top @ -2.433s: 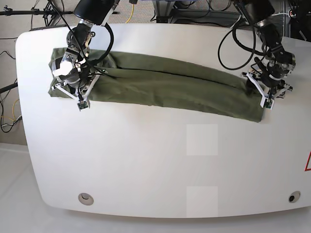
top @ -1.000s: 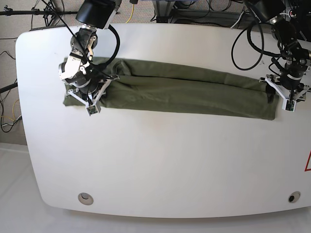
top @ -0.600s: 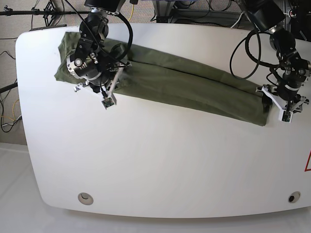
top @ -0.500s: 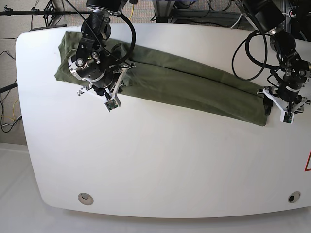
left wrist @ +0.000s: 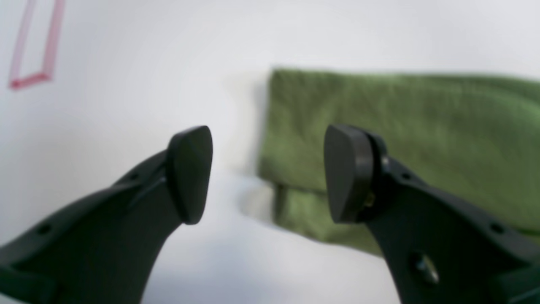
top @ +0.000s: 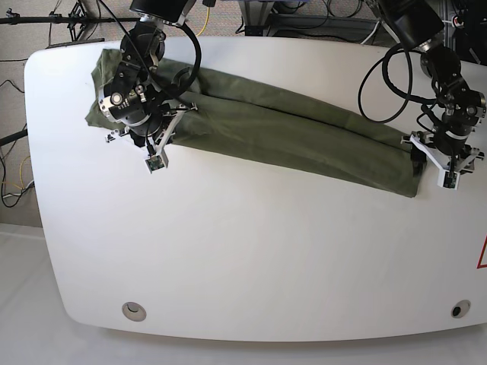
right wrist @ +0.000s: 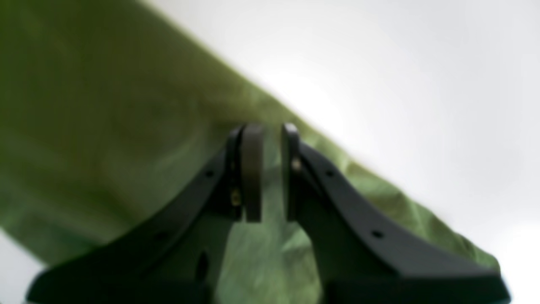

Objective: Fold the T-shirt properly
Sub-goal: 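Drag the strip end in the right gripper along the table, straightening it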

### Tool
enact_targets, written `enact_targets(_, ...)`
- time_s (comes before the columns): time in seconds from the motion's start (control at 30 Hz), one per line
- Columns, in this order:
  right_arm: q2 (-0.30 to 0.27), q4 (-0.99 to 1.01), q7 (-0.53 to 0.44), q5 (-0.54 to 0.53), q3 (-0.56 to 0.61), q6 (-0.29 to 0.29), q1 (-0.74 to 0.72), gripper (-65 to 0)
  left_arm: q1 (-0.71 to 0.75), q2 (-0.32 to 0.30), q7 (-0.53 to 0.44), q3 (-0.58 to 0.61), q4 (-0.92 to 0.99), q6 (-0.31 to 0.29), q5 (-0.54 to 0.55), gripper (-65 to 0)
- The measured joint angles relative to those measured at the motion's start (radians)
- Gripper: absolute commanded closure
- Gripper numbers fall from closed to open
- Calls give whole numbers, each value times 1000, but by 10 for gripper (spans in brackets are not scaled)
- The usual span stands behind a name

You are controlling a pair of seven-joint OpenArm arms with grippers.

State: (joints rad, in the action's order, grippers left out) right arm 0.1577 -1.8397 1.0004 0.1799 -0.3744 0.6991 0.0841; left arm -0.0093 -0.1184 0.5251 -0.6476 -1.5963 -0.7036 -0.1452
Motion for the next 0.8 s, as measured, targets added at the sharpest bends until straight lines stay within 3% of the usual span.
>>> enact_targets(0.17,0,99,-88,5,-42,0,-13,-75,-5,-4,-11,-7,-5,7,-4,-403)
enact_targets(0.23,0,192,-192,-20,-85,0,-33,-74,-3,2,-21,-10,-8,6,-2,-400)
enact_targets(0.3,-3,231,-221,-37,-93,-2,-45,-74,1,4,-21,-13,-10,3,-1,-399)
enact_targets(0.57,-8,318,-229,-66,-90,-8,-104,-74,-9,11,-25,-21,-12,4,-15,-403)
enact_targets(0.8,-14,298,-143,-127,-17,-8,-100,-74,-24,29,-49,-17,-12,3,-19,-402)
